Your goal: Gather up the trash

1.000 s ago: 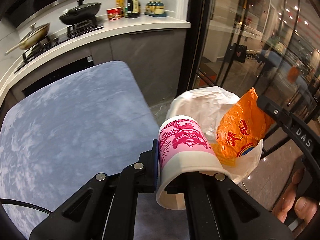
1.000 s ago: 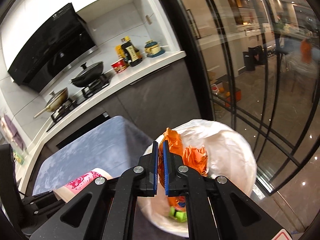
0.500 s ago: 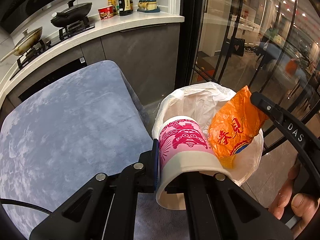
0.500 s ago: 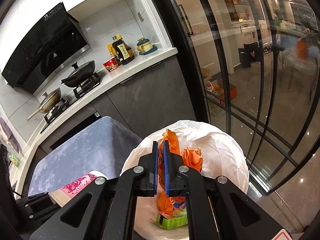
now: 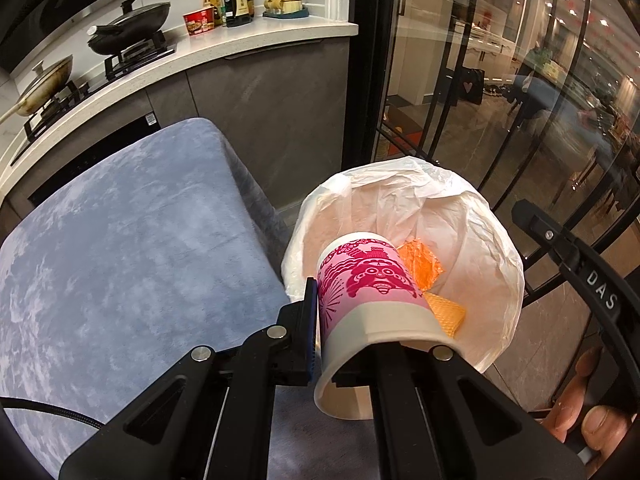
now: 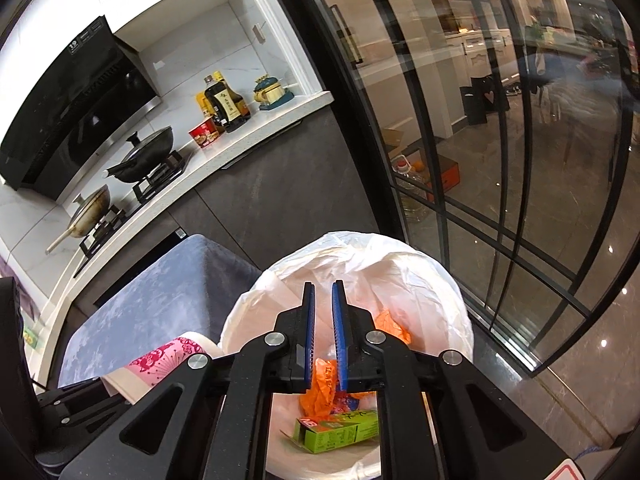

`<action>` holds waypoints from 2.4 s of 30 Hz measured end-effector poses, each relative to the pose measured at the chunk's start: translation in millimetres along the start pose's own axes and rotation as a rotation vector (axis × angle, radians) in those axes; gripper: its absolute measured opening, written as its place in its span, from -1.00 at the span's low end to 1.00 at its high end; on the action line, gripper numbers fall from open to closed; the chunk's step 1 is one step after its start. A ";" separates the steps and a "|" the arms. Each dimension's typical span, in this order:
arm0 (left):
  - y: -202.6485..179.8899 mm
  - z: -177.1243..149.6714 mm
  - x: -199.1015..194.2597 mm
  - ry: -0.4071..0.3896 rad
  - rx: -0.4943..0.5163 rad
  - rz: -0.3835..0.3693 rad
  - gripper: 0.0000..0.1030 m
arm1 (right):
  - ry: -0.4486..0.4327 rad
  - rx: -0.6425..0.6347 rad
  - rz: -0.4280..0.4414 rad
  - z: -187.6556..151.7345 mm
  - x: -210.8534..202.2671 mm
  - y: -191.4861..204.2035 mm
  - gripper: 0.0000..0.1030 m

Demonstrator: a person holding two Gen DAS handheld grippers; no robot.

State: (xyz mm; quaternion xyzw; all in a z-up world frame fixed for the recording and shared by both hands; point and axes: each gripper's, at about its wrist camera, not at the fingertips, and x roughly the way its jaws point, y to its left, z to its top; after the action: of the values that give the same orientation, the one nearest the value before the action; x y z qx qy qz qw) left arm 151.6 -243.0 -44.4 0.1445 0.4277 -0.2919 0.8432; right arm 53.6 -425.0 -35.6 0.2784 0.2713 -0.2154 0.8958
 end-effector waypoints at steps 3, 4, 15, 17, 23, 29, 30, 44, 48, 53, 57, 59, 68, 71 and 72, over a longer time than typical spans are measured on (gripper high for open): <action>-6.4 1.9 3.0 0.008 0.007 -0.001 -0.84 | 0.001 0.006 -0.010 -1.0 -1.1 -2.8 -0.68; -8.3 2.4 3.9 0.009 0.007 -0.003 -0.78 | 0.001 0.009 -0.013 -1.3 -1.4 -4.2 -0.62; -18.3 4.0 7.2 0.001 0.020 -0.004 -0.33 | -0.001 0.020 -0.042 -6.0 -7.2 -18.1 -0.40; -17.3 3.3 7.5 0.002 0.018 -0.001 -0.27 | 0.002 0.021 -0.044 -7.3 -6.8 -18.4 -0.37; -13.8 1.5 3.5 -0.006 0.009 0.010 -0.13 | 0.008 0.011 -0.045 -9.4 -7.6 -15.4 -0.21; -5.0 -0.9 -3.3 -0.017 -0.013 0.025 0.04 | 0.004 -0.064 -0.055 -11.3 -15.7 -0.9 0.07; -3.1 -1.8 -5.5 -0.020 -0.017 0.028 0.07 | 0.001 -0.077 -0.058 -11.4 -17.6 1.3 0.13; 15.1 -20.3 -34.4 -0.055 -0.044 0.069 0.46 | -0.019 -0.172 -0.096 -17.9 -52.3 26.5 0.52; 20.0 -27.5 -43.0 -0.059 -0.054 0.079 0.57 | -0.017 -0.188 -0.096 -21.9 -60.7 31.9 0.61; 25.3 -35.9 -53.7 -0.070 -0.069 0.089 0.68 | -0.009 -0.205 -0.093 -30.0 -70.3 38.0 0.64; 28.6 -41.9 -60.9 -0.073 -0.075 0.091 0.74 | 0.002 -0.225 -0.099 -36.5 -74.1 44.2 0.71; 29.9 -45.1 -63.6 -0.074 -0.080 0.097 0.76 | 0.007 -0.230 -0.096 -39.2 -76.2 45.8 0.82; 34.3 -56.6 -69.6 -0.063 -0.096 0.105 0.83 | 0.027 -0.244 -0.097 -47.8 -83.8 52.3 0.87; 35.9 -60.2 -72.2 -0.064 -0.099 0.106 0.85 | 0.033 -0.250 -0.098 -49.9 -85.5 54.6 0.87; 36.3 -61.3 -72.8 -0.063 -0.099 0.106 0.85 | 0.034 -0.251 -0.098 -50.8 -86.1 54.9 0.87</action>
State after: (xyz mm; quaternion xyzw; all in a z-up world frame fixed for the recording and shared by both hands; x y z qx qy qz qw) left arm 101.1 -157.3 -22.2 0.1157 0.4069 -0.2296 0.8766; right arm -0.9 -332.2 2.2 0.1540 0.3247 -0.2185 0.9072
